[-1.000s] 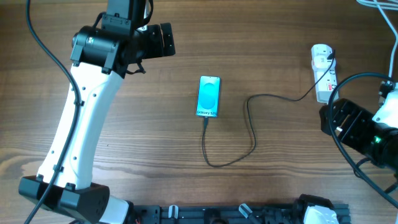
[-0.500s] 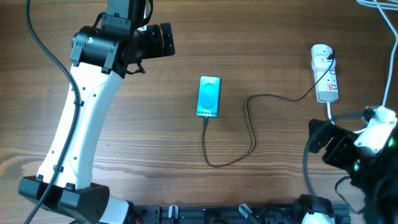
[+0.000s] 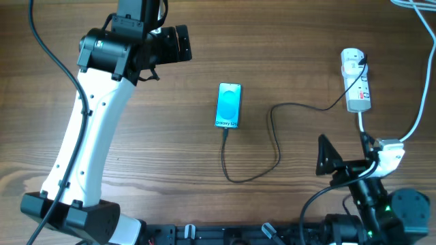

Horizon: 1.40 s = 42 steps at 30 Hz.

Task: Plug charger to phone and switch on socket

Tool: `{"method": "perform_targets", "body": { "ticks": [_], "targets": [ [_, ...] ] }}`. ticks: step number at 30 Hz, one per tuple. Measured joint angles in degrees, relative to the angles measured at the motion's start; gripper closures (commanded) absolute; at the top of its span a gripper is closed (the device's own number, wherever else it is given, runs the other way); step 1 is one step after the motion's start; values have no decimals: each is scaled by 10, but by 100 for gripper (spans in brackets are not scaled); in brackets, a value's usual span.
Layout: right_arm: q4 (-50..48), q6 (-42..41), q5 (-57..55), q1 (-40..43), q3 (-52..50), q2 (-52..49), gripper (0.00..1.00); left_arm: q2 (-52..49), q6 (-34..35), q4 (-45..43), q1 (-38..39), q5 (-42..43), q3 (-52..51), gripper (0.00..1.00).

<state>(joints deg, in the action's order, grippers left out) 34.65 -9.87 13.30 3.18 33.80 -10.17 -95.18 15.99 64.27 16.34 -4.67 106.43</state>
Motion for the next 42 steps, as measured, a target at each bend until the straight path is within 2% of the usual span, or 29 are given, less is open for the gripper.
{"method": "perform_targets", "body": {
  "ticks": [6, 15, 28, 32, 36, 42],
  "targets": [
    [-147, 53, 19, -9, -130, 58, 0, 0, 0, 0, 0, 0, 0, 0],
    [-331, 62, 14, -12, -271, 91, 1, 0, 0, 0, 0, 0, 0, 0],
    [-409, 102, -16, -15, -332, 91, 0, 0, 0, 0, 0, 0, 0, 0],
    [-404, 104, -40, -27, -333, 92, 0, 0, 0, 0, 0, 0, 0, 0],
    [-348, 106, -61, -27, -334, 92, 0, 0, 0, 0, 0, 0, 0, 0],
    [-346, 106, -75, -27, -334, 92, 0, 0, 0, 0, 0, 0, 0, 0]
  ]
}}
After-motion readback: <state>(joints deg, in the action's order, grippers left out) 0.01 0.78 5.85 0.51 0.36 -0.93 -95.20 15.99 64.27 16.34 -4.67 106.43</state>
